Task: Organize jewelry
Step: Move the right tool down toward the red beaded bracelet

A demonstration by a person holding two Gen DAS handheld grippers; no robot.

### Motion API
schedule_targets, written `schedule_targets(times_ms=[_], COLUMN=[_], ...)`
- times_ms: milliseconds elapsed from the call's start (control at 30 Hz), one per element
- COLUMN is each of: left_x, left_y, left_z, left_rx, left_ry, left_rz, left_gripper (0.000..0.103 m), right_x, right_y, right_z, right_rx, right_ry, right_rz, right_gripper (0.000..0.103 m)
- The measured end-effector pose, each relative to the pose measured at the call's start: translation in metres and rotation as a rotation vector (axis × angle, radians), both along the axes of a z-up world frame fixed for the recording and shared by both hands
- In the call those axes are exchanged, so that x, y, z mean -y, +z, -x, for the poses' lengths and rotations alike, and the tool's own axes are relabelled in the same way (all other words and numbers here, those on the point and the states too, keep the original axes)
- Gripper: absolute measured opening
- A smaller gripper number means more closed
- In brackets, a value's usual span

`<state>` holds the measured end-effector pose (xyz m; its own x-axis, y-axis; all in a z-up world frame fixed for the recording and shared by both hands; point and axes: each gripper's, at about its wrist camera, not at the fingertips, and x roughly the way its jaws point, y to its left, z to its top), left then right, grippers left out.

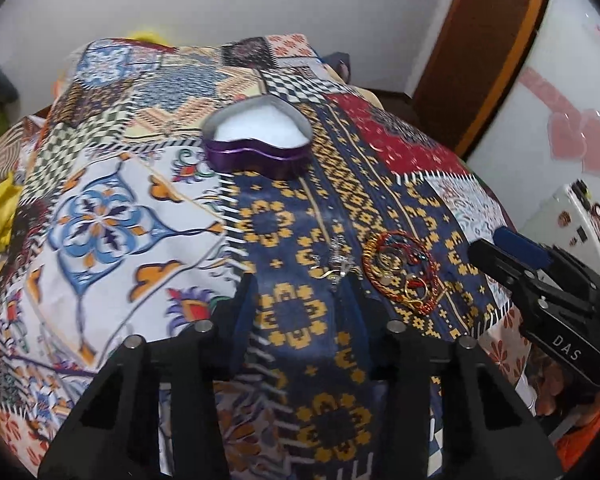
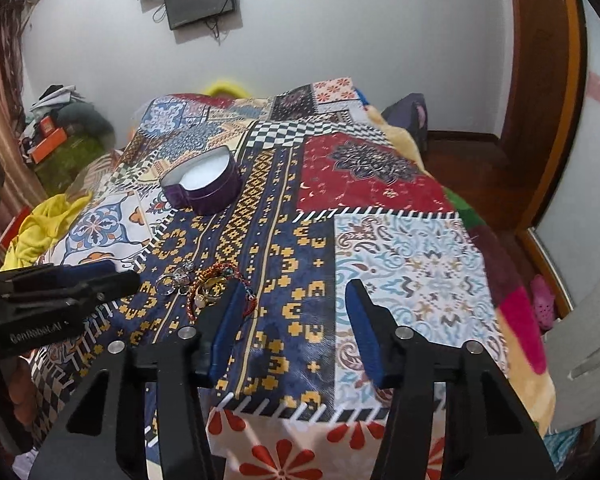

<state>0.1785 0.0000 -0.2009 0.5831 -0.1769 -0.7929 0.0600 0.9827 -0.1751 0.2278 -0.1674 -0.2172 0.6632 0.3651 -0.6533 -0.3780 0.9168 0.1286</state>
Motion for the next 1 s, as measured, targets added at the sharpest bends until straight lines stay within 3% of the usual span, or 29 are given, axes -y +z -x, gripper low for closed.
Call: schedule_targets(times_ms=[167,400,533,600,667,1000], left_x=[0.010,0.015,0.017,0.018,0.017,0.006], left_y=[-0.010,-0.015,-0.017,-0.015,-0.010,0.001], left_z=[-0.009,-0.018,-0.021,-0.017,-0.013,0.009], left_rx=[-0.032,-0.029,-0.022,-0.003,0.019,0.041], left_ry=[-0.048,-0.071,-0.070,-0.070,-0.065,-0.050], left_rz=[-0.006,-0.012,-0.016,-0.023,-0.029,0.014], left_gripper=[0.025,0.015,0.002,0.001,0.001,0.001], right_x=[-0.005,-0.012,-0.016,-0.017,-0.021,-0.040], right_y=[-0.004,-0.012,-0.016,-0.015,-0.014,-0.023], right_z=[-0.002,-0.002,0.001,0.000,-0.003,0.007], right_rx=[-0.018,-0.074,-0.079,-0.080,-0.113,-0.147], right_ry=[0.036,0.098,0.115,0.118,0.157,0.194], right_rz=[-0.005,-0.006,0.005,0.000,-0.016,0.002], right_gripper=[0.047,0.047,0.047,0.042,0.029,0.029])
